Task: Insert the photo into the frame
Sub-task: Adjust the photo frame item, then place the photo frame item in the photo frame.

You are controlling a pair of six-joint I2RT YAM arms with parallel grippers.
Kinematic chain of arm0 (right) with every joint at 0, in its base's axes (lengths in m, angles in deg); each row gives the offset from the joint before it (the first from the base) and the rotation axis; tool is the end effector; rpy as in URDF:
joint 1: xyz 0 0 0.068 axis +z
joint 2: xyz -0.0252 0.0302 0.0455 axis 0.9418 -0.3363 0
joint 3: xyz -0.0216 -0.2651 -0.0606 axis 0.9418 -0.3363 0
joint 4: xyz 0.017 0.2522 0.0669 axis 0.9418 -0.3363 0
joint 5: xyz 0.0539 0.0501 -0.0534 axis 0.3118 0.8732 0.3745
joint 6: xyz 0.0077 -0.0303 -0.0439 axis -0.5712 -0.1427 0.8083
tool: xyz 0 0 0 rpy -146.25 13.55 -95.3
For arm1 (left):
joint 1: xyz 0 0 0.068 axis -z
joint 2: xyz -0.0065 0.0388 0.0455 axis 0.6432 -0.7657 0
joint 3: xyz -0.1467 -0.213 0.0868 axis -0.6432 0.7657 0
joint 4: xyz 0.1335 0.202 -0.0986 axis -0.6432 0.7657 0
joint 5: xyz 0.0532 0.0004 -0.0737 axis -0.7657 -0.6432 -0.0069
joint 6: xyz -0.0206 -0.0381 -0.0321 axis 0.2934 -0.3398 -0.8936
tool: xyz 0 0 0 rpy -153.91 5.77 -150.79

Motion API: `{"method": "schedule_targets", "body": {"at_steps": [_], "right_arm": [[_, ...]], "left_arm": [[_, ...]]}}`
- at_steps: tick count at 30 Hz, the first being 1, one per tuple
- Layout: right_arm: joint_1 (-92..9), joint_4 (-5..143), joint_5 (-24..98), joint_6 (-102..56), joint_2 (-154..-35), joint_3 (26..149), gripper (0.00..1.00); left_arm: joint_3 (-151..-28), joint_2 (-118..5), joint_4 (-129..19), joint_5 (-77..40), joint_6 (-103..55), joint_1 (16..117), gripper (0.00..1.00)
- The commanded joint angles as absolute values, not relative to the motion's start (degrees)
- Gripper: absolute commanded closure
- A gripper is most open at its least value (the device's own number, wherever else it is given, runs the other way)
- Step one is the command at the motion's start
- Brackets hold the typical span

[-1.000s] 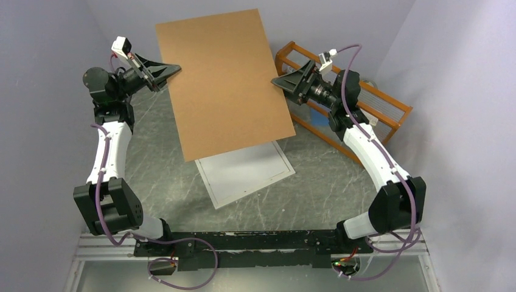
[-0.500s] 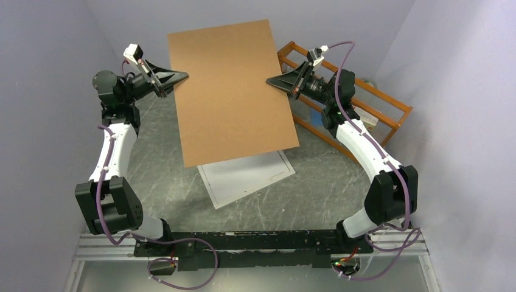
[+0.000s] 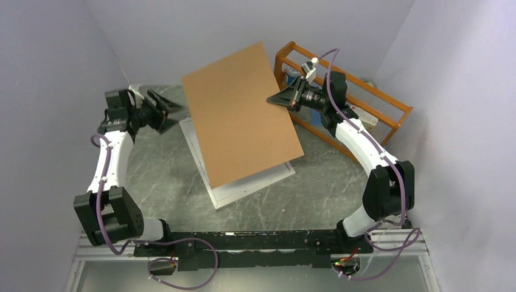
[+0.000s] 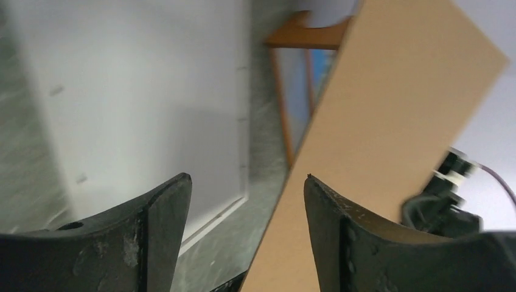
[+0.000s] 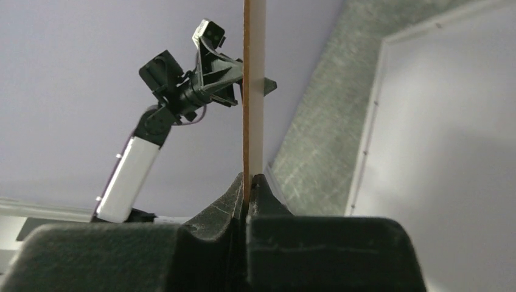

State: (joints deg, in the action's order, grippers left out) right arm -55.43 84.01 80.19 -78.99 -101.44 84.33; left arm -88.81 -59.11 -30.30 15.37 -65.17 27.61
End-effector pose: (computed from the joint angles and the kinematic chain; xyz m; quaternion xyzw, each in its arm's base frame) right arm 0.3409 0.1193 0.3679 -0.0123 0.7113 0.6358 0.2993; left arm 0.3023 0.0423 0.3518 -0.2849 0.7761 -0.4539 0.3324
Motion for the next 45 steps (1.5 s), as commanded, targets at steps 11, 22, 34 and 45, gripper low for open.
{"method": "schedule_targets", "body": {"at_steps": [11,22,34,45], "right_arm": [[-52.7,65.7,80.4,-60.8,-113.9,94.2,1.00],[-50.0,66.6,79.3,-59.8,-124.3,101.7,1.00],[-49.8,66.7,78.1,-60.5,-129.9,105.1,1.00],[-48.4,66.7,77.2,-63.1,-131.9,105.4,1.00]], "left_arm": [[-69.3,-70.7,-31.7,4.2,-54.5,25.2,0.42],[-70.7,-84.2,-39.5,9.5,-54.2,25.2,0.65],[-71.2,-87.5,-39.9,11.7,-54.3,25.2,0.70],[-71.5,-88.5,-40.1,12.3,-55.2,25.2,0.72]]}}
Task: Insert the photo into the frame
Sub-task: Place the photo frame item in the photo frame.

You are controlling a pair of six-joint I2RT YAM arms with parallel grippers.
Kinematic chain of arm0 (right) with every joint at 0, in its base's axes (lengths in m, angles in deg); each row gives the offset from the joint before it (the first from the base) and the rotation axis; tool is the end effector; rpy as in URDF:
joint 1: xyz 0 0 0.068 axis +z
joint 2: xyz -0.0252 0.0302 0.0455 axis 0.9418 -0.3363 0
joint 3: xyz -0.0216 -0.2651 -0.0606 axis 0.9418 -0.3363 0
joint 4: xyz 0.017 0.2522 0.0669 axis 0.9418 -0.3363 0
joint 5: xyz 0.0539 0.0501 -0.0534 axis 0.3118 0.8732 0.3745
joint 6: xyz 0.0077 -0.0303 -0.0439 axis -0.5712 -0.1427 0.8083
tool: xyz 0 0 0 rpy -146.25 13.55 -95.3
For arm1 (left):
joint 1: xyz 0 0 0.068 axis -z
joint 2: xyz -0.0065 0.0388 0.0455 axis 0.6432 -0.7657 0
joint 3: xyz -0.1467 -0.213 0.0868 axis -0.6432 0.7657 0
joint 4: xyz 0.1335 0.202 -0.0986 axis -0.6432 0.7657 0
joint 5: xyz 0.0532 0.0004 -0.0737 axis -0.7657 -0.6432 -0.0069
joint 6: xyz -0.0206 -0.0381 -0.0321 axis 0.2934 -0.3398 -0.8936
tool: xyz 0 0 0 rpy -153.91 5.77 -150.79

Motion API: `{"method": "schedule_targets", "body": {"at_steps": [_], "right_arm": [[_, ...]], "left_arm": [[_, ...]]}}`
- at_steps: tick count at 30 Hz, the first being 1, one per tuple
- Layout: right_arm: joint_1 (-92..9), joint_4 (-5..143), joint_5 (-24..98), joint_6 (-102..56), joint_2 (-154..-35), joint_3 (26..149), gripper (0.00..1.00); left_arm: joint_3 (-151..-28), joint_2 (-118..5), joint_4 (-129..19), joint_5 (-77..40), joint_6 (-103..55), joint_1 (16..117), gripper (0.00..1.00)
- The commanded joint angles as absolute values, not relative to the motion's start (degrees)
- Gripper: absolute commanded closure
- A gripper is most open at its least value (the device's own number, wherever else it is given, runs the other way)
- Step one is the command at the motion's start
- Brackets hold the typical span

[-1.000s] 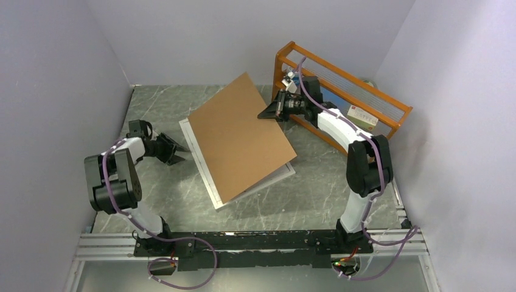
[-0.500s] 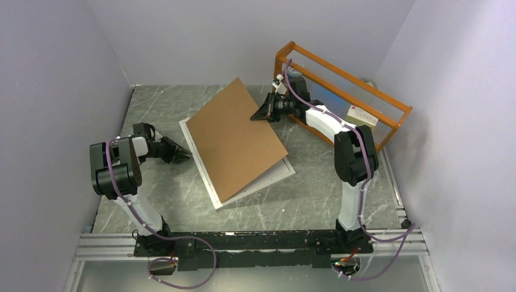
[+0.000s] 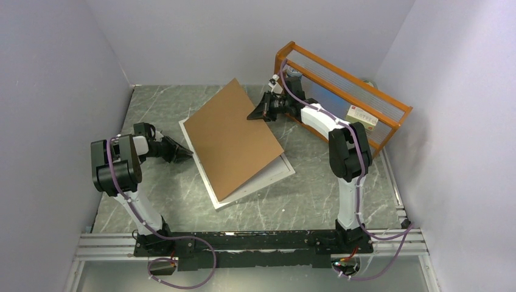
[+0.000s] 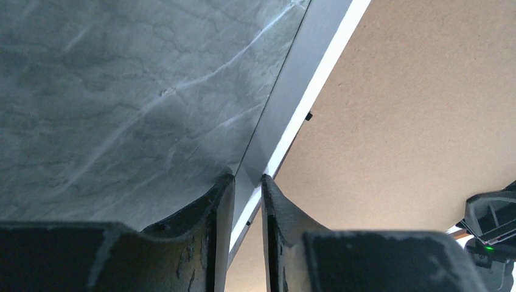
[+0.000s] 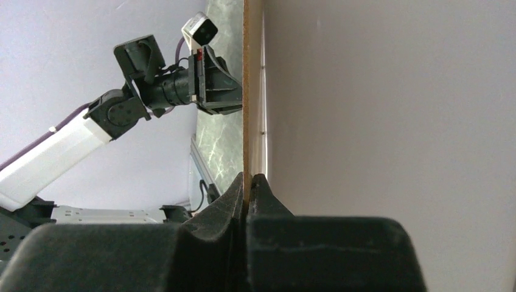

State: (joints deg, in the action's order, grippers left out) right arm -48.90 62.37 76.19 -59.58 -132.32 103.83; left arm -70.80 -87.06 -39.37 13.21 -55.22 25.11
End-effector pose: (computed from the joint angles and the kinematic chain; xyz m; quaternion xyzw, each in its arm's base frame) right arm 0.4329 0.1979 0.2319 -0.0276 0.8313 0.5272 0.1739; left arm 0.3243 0.0629 0.1144 -0.3860 0.8384 -0.3705 0.1042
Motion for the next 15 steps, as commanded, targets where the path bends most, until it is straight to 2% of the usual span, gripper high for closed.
{"method": "schedule_targets", "body": {"at_steps": [1,15], "right_arm": [[-48.2,67.3,77.1,-63.6,-131.5,104.7,1.00],[-46.7,66.7,73.5,-58.0,-130.7,100.9,1.00]], "left_arm": [[-71.5,-88.5,-40.3,12.6,-55.4,25.2,0.72],[-72.2,-89.5,-40.1,14.4,-55.8,25.2,0.72]]}}
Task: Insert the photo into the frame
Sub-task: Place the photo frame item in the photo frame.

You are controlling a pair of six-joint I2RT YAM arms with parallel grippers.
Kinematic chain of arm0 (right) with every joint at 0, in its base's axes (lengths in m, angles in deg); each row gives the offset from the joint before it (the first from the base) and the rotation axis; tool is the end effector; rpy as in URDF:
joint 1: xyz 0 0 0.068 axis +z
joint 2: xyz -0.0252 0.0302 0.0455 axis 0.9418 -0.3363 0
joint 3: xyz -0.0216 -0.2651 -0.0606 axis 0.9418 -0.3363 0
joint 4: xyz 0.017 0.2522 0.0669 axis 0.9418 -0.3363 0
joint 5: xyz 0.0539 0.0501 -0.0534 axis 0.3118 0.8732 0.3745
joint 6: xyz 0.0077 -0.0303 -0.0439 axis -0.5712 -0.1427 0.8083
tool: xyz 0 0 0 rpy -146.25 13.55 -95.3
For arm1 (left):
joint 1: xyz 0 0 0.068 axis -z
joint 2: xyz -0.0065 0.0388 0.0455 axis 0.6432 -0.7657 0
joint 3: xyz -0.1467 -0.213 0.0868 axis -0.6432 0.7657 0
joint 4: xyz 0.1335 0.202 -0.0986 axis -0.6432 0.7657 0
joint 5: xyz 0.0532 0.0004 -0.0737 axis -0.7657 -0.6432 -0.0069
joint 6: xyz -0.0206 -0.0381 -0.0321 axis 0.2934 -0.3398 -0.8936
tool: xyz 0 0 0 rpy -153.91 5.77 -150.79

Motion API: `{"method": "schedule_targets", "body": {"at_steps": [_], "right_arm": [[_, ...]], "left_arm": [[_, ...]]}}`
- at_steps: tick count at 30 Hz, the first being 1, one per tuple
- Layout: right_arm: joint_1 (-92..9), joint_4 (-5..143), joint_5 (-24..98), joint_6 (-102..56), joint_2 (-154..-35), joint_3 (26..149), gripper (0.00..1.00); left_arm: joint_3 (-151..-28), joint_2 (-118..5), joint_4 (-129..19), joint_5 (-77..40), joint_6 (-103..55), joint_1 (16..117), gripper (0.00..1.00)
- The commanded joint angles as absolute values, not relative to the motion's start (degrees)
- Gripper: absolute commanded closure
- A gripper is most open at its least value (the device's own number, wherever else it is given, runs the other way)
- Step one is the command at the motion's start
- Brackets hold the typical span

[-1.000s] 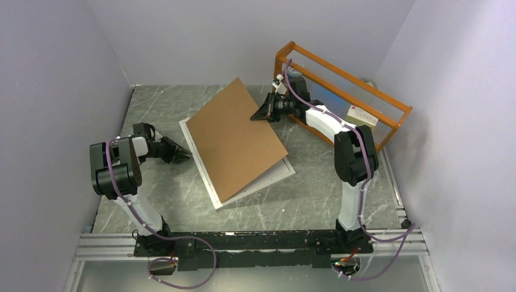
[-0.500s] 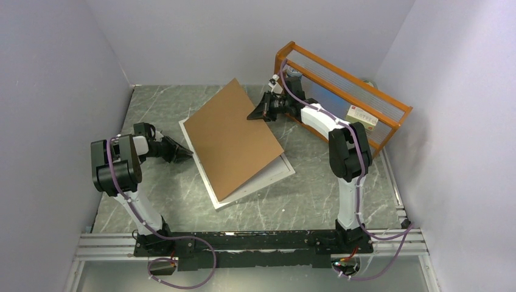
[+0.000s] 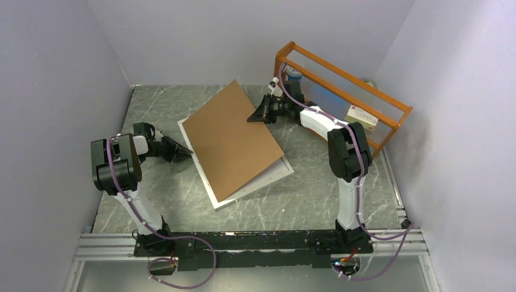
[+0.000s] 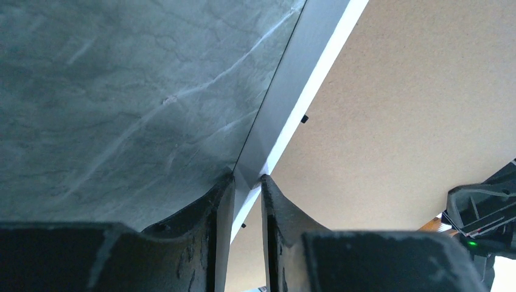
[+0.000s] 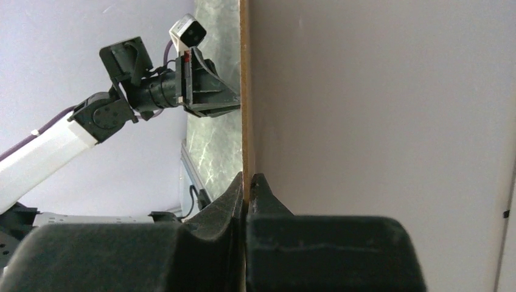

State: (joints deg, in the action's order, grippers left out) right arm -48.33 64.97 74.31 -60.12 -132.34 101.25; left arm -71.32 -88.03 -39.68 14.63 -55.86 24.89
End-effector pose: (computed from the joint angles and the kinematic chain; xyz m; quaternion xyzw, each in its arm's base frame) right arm 0.4292 0.2007 0.2203 -0.0198 0.8355 0.5193 0.1786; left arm 0.3267 0.0642 0.1120 -0.3886 0.8329 -0.3815 0.0981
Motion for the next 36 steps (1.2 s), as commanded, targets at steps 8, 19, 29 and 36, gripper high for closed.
{"method": "schedule_targets", "body": {"at_steps": [8,19,29,36], "right_arm": [[-44.4,60.3,71.4,-52.1,-131.5,101.9,0.75],[-43.8,47.6,63.6,-43.4,-132.5,107.6,0.20],[-43.8,40.9,54.3,-33.9,-134.7,110.2,0.09],[-43.8,42.6,50.9,-31.6,-136.1,109.8,0.10]], "left_arm": [[-73.3,-89.1,-37.8,12.3,-54.4,25.1,0.74],[-76.6,-88.5,-32.7,8.0,-53.3,25.2,0.71],[-76.4,-89.0,-31.9,8.7,-52.9,25.2,0.69],[-75.7,-89.3,-32.7,9.5,-53.4,25.2,0.70]]}}
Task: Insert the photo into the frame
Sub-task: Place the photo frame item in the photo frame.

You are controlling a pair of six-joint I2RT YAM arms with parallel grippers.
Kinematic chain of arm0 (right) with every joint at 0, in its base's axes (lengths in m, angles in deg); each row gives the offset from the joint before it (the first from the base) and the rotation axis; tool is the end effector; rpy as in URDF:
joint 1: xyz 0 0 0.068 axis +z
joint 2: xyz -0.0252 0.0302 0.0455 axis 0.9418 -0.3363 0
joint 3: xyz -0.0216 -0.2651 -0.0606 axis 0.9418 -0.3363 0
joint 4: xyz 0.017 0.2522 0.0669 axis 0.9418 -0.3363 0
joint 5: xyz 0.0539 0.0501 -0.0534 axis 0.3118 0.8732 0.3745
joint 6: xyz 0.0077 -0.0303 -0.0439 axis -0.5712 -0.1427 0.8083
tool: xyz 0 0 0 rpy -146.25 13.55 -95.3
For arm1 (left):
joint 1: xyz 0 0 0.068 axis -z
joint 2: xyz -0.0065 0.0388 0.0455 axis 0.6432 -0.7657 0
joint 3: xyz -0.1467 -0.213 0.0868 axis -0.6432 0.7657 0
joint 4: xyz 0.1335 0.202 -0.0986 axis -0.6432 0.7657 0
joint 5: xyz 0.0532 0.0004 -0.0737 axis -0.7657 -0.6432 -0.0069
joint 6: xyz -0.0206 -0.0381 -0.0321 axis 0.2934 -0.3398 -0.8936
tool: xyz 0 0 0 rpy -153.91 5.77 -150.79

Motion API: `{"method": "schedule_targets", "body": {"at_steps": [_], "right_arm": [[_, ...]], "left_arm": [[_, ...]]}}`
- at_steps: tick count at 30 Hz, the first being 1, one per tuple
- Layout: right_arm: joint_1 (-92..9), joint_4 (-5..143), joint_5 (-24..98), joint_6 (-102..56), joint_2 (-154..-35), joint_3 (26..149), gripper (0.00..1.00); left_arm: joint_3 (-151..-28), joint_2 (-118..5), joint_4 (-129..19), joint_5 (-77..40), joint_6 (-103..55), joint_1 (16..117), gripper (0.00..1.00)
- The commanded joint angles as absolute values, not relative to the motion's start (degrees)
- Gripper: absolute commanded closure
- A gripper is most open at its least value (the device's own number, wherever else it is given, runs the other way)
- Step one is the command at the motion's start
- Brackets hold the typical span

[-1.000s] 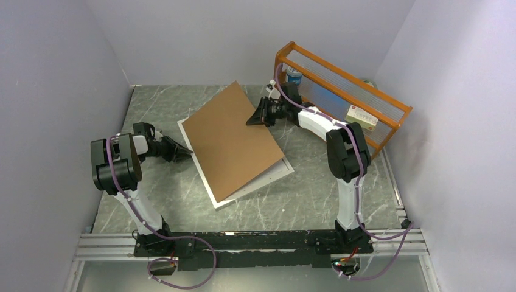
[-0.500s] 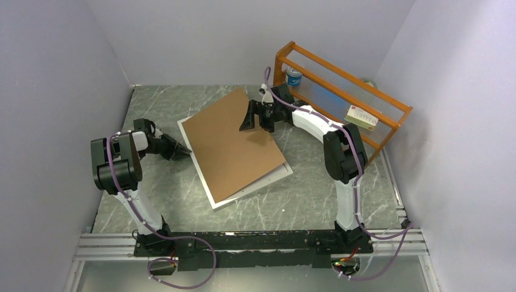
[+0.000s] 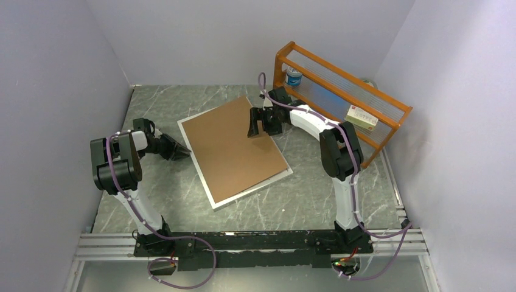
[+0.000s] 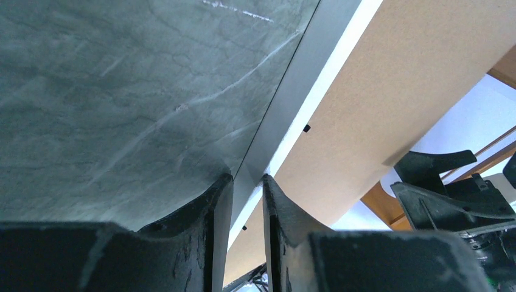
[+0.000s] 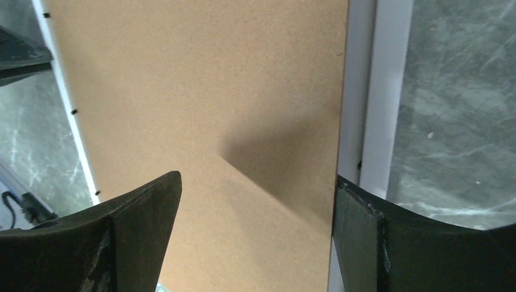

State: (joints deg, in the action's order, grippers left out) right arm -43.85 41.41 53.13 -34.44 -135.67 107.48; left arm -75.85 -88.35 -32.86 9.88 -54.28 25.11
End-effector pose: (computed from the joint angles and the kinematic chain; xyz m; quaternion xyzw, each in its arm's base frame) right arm 0.4132 0.2220 0.1935 -0.1281 0.9259 0.2946 0.1985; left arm 0.3351 0.0675 0.1228 -0.3970 0.8473 -0.3401 0.0934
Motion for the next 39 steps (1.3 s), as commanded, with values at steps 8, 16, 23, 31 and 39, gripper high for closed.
{"method": "schedule_targets", "body": {"at_steps": [8,16,23,31,39], "right_arm": [[-43.8,48.7,51.1,-32.9,-137.0,107.5,0.25],[-43.4,60.2,48.8,-34.4,-133.6,99.3,0.38],[-42.7,67.9,48.4,-35.6,-127.7,94.0,0.44],[-42.0,75.4,45.3,-33.3,-126.0,89.2,0.50],[-41.4,82.9,43.5,-26.7,-128.8,85.4,0.50]], "left_arm": [[-75.8,-89.7,-32.4,9.9,-52.9,25.2,0.69],[-75.7,-90.8,-31.9,10.3,-52.1,25.2,0.69],[-76.1,-91.6,-30.9,9.7,-51.6,25.2,0.69],[-76.4,-92.0,-30.1,9.1,-51.1,25.2,0.69],[-76.1,-92.3,-29.9,9.2,-50.8,25.2,0.67]]}}
